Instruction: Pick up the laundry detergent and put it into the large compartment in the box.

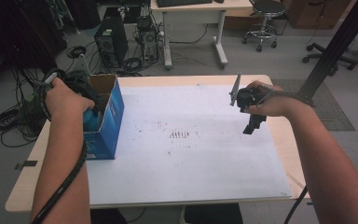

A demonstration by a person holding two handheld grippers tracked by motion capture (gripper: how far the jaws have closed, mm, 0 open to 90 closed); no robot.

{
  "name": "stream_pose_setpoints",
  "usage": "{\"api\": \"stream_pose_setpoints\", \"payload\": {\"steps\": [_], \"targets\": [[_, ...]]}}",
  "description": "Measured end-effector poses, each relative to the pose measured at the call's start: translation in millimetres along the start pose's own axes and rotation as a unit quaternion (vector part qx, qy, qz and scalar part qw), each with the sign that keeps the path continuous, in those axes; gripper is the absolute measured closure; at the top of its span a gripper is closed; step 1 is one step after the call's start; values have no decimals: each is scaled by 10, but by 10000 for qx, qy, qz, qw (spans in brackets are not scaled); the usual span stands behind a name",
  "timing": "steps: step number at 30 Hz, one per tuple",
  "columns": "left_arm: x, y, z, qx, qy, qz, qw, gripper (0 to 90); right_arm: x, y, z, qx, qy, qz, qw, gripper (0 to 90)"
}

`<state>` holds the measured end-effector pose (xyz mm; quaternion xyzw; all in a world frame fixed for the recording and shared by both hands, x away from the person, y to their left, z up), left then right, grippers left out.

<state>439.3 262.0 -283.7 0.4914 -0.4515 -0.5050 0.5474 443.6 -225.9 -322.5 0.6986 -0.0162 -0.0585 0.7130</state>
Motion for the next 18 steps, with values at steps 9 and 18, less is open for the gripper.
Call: {"api": "stream_pose_setpoints", "payload": {"steps": [9, 18], "targets": [[1, -124, -12, -53, -17, -39, 10000, 373, 3, -18, -4, -12, 2, -12, 10000, 52], [28, -216, -30, -55, -97, -50, 9999, 372, 1, -45, -15, -9, 21, -34, 10000, 52]]}}
Point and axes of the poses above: each handheld gripper's, and its own axes: y roughly backward along the jaws, z roughly out of its underside, x roughly to its right, the point moved 3 cm from there along -y, roughly forward along the jaws, and after that the axes turned 6 degrees about -x, right-handed, at the moved point
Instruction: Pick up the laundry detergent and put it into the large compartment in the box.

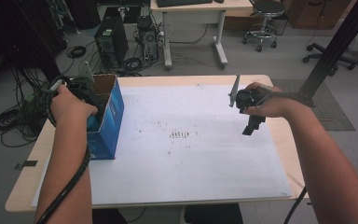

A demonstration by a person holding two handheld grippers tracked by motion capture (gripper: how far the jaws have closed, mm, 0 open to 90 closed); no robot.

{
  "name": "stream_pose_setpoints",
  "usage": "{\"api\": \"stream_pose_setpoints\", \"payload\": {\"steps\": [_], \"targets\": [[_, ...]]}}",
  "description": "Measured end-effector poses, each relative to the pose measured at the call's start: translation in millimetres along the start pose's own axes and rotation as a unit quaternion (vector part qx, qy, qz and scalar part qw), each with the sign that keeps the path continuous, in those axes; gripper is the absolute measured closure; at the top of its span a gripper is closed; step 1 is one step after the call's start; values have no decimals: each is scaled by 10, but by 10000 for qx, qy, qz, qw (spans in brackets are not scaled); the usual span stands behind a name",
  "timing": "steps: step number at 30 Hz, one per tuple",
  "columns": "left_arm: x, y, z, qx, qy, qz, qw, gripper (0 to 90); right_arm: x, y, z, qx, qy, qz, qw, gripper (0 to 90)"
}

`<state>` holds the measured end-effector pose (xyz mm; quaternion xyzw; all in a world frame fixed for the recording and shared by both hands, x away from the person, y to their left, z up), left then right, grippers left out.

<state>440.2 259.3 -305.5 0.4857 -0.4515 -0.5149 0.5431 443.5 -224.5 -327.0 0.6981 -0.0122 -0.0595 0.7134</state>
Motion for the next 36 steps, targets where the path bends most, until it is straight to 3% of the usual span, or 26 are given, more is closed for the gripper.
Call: {"api": "stream_pose_setpoints", "payload": {"steps": [27, 36], "targets": [[62, -32, -17, 207, 14, -167, 9996, 368, -2, -14, 1, 7, -14, 11, 10000, 52], [18, -134, -10, 81, 111, -7, 9999, 323, -4, -15, -9, 8, -3, 8, 10000, 52]]}}
Point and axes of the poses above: each handheld gripper's, and its own axes: y roughly backward along the jaws, z roughly out of its underside, x roughly to its right, the point moved 3 cm from there along -y, roughly forward along the jaws, and after that the axes turned 6 degrees about -x, right-handed, at the moved point
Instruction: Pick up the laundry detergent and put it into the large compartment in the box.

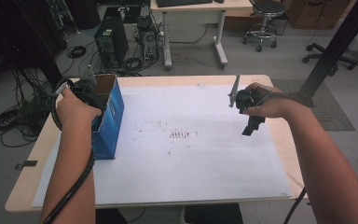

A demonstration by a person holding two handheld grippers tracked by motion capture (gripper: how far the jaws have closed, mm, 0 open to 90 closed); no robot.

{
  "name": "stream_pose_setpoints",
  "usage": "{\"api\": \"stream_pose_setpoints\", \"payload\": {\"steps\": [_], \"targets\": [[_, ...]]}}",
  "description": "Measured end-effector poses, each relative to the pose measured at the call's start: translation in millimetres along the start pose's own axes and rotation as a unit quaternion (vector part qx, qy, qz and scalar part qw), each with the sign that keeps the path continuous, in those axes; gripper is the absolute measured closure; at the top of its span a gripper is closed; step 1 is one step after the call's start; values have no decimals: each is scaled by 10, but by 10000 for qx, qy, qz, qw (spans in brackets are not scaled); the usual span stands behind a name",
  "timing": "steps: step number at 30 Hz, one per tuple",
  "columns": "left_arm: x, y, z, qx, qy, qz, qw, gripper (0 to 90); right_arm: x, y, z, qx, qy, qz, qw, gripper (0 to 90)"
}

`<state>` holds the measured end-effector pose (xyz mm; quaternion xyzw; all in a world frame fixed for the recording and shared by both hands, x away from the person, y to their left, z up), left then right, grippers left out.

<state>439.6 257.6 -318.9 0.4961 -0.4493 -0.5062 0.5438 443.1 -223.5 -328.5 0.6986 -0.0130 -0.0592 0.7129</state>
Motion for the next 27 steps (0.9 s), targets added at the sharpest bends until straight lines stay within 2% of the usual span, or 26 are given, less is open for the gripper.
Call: {"api": "stream_pose_setpoints", "payload": {"steps": [27], "targets": [[5, 135, 22, 136, 95, -24, 9999, 274, 1, 3, 8, 13, -4, -3, 10000, 52]]}}
Point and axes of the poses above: each handheld gripper's, and its own axes: y roughly backward along the jaws, z roughly out of its underside, x roughly to its right, the point moved 3 cm from there along -y, roughly forward along the jaws, and after that the axes turned 6 degrees about -x, right-handed, at the moved point
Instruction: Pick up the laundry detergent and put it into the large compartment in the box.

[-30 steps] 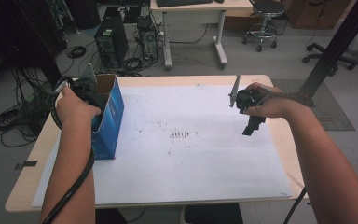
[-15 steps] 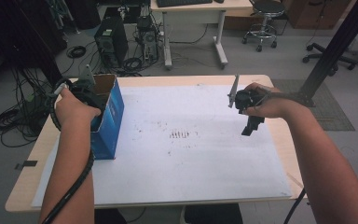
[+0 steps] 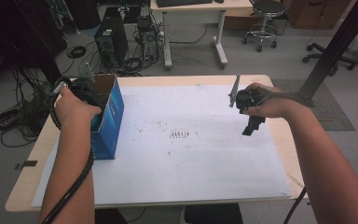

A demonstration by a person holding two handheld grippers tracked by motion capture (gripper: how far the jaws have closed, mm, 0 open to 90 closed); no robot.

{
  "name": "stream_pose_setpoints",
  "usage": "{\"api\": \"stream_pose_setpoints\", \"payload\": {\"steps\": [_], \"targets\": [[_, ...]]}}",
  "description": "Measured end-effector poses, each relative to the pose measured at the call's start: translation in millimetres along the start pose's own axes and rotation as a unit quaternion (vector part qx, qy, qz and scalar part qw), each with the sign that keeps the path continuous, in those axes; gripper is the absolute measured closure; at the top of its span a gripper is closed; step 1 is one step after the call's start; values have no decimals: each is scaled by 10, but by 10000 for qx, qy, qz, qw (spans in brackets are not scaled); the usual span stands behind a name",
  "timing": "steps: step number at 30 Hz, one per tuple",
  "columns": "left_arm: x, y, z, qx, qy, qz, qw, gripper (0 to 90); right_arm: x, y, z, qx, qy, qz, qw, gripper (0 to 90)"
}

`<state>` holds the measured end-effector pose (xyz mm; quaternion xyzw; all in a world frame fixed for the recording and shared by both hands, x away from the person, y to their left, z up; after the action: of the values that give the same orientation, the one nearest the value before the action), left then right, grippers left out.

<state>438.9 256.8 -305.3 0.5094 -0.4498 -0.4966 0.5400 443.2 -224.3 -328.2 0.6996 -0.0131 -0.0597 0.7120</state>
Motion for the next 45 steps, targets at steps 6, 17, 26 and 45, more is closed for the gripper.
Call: {"api": "stream_pose_setpoints", "payload": {"steps": [6, 17, 26, 45], "targets": [[0, 67, 15, 60, 53, -84, 9999, 244, 1, -3, -7, 11, 17, 11, 10000, 52], [3, 163, 41, 118, 81, -55, 9999, 196, -3, -31, -5, 19, -8, -25, 10000, 52], [5, 309, 80, 207, 83, -30, 9997, 136, -8, -11, -5, 40, -2, -8, 10000, 52], [194, 753, 217, 399, -407, -207, 9982, 2, -29, 49, 2, 59, -24, 31, 10000, 52]]}}
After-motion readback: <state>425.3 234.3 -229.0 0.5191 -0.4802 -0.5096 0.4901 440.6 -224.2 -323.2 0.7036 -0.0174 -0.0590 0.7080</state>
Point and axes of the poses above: each handheld gripper's, and its own axes: y roughly backward along the jaws, z roughly out of its underside, x roughly to its right, the point moved 3 cm from there along -y, roughly forward along the jaws, and after that the axes turned 6 degrees about -x, right-handed, at the moved point
